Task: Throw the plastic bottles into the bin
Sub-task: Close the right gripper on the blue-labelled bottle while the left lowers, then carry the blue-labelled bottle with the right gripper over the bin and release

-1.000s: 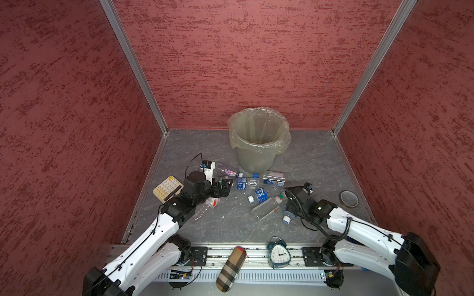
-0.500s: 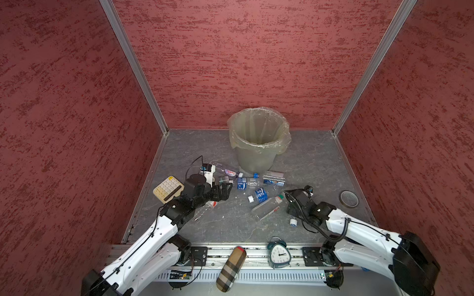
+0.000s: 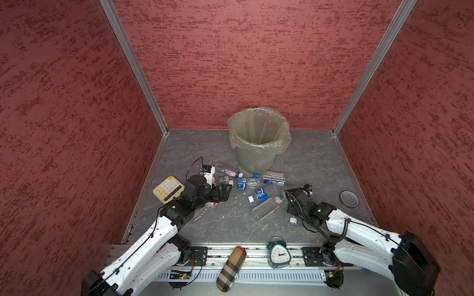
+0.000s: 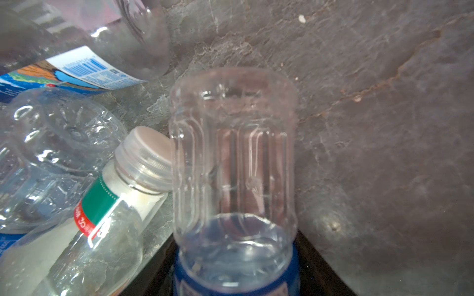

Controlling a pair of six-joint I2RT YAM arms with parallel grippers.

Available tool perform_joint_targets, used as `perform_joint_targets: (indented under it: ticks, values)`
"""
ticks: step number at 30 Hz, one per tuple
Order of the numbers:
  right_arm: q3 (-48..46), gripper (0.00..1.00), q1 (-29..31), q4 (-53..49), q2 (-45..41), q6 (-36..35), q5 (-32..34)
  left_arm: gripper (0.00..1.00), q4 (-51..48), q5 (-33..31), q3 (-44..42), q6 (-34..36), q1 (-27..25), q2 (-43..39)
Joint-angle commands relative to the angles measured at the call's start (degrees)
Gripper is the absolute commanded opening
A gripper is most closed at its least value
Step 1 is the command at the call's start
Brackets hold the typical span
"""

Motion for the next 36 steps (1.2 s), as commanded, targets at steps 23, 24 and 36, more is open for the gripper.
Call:
perform_joint_targets:
  ticks: [23, 24, 36]
  values:
    - [10.63, 0.31, -0.17, -4.22, -15.39, -15.67, 2.00, 0.99, -8.62, -3.25, -0.77, -0.10, -3.18, -5.51]
    - [10.99, 0.31, -0.17, -3.81, -15.73, -16.85, 1.48, 0.99, -8.72, -3.36, -0.72, -0.07, -3.28, -5.61]
    - [16.16, 0.31, -0.13, 1.07, -20.93, -26.58, 0.28, 0.99, -9.28, -4.58, -1.71, -1.36, -5.71, -5.80]
